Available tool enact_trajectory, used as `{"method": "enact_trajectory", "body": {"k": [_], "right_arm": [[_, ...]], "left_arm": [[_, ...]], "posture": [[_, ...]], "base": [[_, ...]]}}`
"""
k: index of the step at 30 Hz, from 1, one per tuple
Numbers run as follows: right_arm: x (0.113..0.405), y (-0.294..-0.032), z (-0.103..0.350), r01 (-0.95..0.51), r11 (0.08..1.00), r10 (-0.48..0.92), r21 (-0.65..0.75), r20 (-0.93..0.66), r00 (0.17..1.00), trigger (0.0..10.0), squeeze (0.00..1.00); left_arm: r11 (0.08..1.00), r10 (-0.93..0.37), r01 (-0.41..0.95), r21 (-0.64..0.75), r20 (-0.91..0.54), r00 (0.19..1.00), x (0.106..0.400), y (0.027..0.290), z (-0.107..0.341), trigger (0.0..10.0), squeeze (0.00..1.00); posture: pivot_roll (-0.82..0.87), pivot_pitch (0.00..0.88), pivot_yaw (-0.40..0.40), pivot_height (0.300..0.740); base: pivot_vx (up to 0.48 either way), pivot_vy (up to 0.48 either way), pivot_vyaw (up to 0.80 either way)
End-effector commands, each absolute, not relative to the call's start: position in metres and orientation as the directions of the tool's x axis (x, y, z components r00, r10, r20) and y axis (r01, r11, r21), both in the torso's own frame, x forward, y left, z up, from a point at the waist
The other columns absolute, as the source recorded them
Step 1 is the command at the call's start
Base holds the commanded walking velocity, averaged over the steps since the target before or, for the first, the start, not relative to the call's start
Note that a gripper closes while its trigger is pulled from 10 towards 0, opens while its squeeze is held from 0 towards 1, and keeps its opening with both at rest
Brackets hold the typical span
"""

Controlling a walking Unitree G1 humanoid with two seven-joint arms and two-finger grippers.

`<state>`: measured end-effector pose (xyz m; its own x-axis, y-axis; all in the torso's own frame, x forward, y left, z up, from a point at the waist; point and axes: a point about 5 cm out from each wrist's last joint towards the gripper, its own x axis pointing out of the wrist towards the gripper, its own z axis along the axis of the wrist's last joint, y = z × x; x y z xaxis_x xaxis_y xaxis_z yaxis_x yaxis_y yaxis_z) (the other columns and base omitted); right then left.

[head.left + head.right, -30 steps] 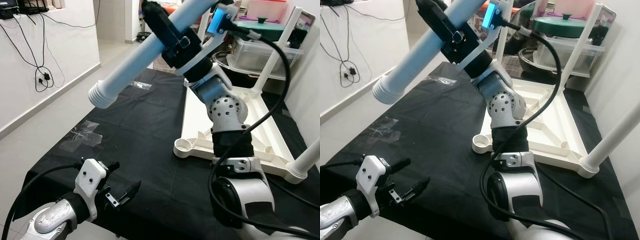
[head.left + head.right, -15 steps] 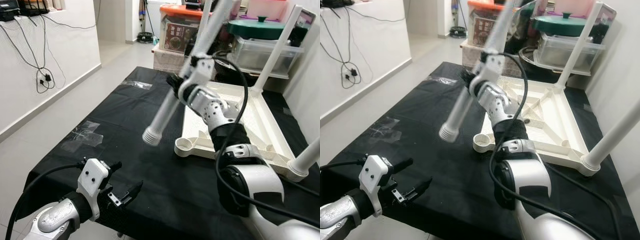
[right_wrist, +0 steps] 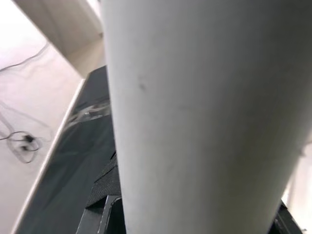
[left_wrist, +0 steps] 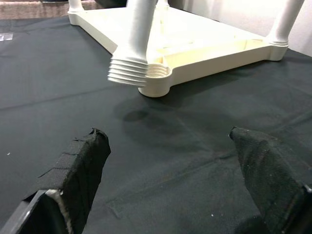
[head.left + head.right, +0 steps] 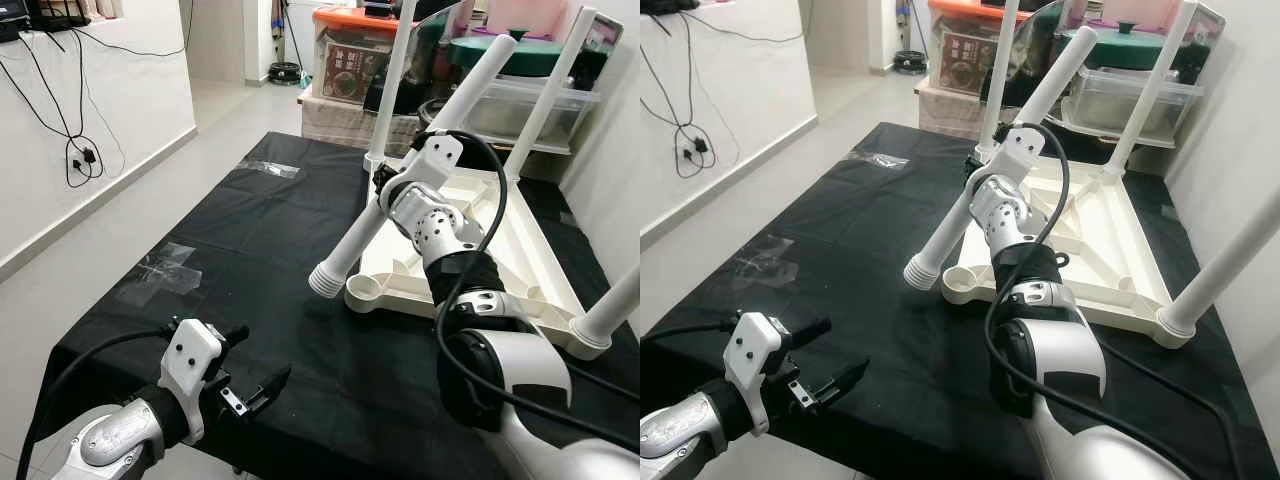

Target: Building children table

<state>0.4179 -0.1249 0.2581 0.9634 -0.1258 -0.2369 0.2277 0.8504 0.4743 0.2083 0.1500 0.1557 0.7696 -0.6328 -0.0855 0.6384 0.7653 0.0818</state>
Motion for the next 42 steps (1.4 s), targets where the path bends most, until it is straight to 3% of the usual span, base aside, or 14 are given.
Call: {"method": "enact_trajectory", "body": {"k": [1,7,20,23,25,31,32,34,36,41,42], "right_arm": [[0.418,-0.132,0.256,0.283,0.841,-0.184,0.461,-0.247,0.951,0.0,0.00],[0.416,-0.145,0.242,0.424,0.804,-0.319,0.417,-0.298,0.900,0.0,0.00],[0.416,-0.139,0.237,0.419,0.793,-0.296,0.442,-0.322,0.899,0.0,0.00],[0.418,-0.124,0.250,0.295,0.740,-0.162,0.604,-0.266,0.950,0.0,0.00],[0.418,-0.121,0.256,0.248,0.728,-0.133,0.639,-0.222,0.966,0.0,0.00],[0.416,-0.116,0.267,0.223,0.729,-0.112,0.647,-0.209,0.972,0.0,0.00],[0.414,-0.113,0.271,0.221,0.718,-0.101,0.660,-0.216,0.971,0.0,0.00],[0.412,-0.109,0.274,0.194,0.716,-0.077,0.671,-0.201,0.977,0.0,0.00],[0.407,-0.090,0.289,0.035,0.717,0.048,0.696,-0.099,0.994,0.0,0.00],[0.404,-0.081,0.296,-0.043,0.721,0.103,0.692,-0.046,0.994,0.0,0.00],[0.396,-0.067,0.305,-0.166,0.727,0.190,0.667,0.037,0.981,0.0,0.00]], "left_arm": [[0.763,-0.634,0.642,0.076,-0.106,0.766,0.209,0.149,0.152,10.0,0.00],[0.760,-0.638,0.646,0.075,-0.105,0.763,0.209,0.148,0.152,10.0,0.00],[0.755,-0.644,0.652,0.074,-0.107,0.758,0.208,0.148,0.152,10.0,0.00],[0.757,-0.640,0.648,0.081,-0.108,0.761,0.209,0.149,0.152,10.0,0.00],[0.759,-0.637,0.645,0.086,-0.106,0.764,0.209,0.149,0.153,10.0,0.00],[0.830,-0.523,0.528,0.179,-0.076,0.849,0.223,0.163,0.160,10.0,0.00],[0.871,-0.336,0.333,0.361,-0.056,0.940,0.243,0.182,0.165,10.0,0.00],[0.867,-0.297,0.284,0.409,-0.033,0.954,0.248,0.187,0.170,10.0,0.00],[0.869,-0.281,0.248,0.428,0.014,0.960,0.255,0.192,0.182,10.0,0.00],[0.868,-0.288,0.251,0.428,0.022,0.957,0.256,0.192,0.186,10.0,0.00],[0.871,-0.277,0.235,0.432,0.035,0.960,0.260,0.193,0.190,10.0,0.00]], "posture": [[0.10,0.000,-0.080,0.740],[0.10,0.000,-0.081,0.740],[0.10,0.000,-0.077,0.740],[0.10,0.000,-0.076,0.740],[0.10,0.000,-0.076,0.740],[0.10,0.000,-0.075,0.740],[0.10,0.000,-0.076,0.740],[0.10,0.000,-0.075,0.740],[0.10,0.000,-0.071,0.740],[0.10,0.000,-0.067,0.740],[0.09,0.000,-0.063,0.740]], "base": [[0.000,0.000,0.00],[0.000,0.000,0.00],[0.000,0.000,0.00],[0.000,0.000,0.00],[0.000,0.000,0.00],[0.000,0.000,0.00],[0.000,0.000,0.00],[0.000,0.000,0.00],[0.000,0.000,0.00],[0.000,0.000,0.00],[0.000,0.000,0.00]]}}
